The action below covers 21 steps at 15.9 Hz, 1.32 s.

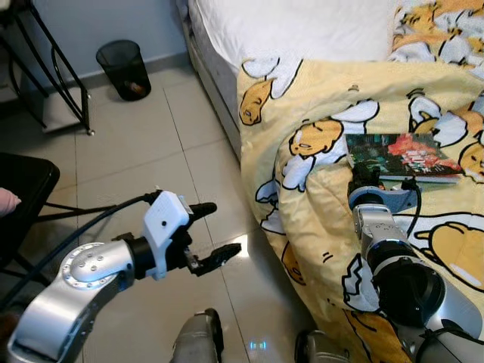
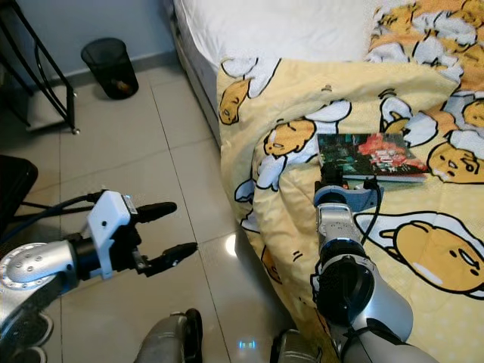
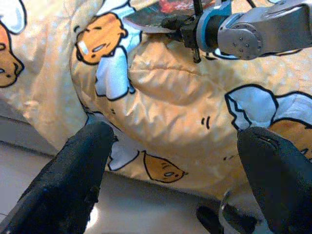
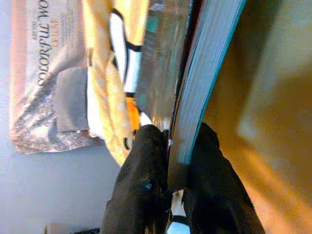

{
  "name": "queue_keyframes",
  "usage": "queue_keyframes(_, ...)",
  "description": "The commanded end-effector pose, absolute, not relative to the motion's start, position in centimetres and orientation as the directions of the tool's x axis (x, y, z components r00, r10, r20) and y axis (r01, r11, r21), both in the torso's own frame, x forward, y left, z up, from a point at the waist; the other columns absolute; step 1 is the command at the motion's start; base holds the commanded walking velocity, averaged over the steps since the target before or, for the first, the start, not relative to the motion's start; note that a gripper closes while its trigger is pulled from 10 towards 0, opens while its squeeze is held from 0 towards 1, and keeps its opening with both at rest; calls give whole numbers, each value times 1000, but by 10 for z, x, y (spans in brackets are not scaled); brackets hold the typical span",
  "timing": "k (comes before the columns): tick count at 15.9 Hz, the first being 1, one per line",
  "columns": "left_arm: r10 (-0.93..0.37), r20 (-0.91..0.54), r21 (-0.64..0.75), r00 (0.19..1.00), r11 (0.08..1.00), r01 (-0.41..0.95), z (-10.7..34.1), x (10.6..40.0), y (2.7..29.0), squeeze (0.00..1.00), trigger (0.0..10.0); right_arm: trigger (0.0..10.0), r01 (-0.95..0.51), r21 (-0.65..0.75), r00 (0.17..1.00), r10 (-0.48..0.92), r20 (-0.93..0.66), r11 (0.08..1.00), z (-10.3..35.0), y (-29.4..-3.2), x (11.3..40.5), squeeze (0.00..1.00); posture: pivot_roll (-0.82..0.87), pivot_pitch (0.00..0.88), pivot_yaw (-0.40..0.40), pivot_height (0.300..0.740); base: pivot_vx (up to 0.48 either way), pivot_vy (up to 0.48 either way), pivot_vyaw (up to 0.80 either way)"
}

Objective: Clean up the room

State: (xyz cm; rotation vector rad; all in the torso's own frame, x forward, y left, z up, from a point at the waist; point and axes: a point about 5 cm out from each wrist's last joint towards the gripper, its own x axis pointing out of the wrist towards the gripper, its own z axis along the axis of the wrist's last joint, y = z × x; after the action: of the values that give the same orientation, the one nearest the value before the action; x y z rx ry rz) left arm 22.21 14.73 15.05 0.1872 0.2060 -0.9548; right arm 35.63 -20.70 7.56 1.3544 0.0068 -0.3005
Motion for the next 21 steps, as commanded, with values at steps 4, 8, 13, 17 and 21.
queue_keyframes(4,-746,-237,66,622,627,776,136,221,145,608,10000,0,189,935,978,-145,-152,300,65,-207,347,0,64,0,47,740,0,0,0)
queue_keyframes(8,-593,-181,96,784,783,615,133,229,149,608,10000,0,73,850,995,-95,-28,522,78,-222,339,0,41,0,39,740,0,0,0)
queue_keyframes(13,-435,-153,99,887,886,452,125,235,150,612,10000,0,-55,620,998,27,56,783,99,-200,320,0,26,0,5,740,0,0,0)
queue_keyframes(17,-324,-183,143,928,925,351,118,235,154,612,10000,3922,-135,175,990,138,-5,975,107,-182,317,0,32,0,-19,740,0,0,0)
queue_keyframes(21,-150,-166,191,975,965,181,116,231,171,608,10000,10000,-143,169,988,150,-25,975,114,-164,302,0,27,0,-61,740,0,0,-141)
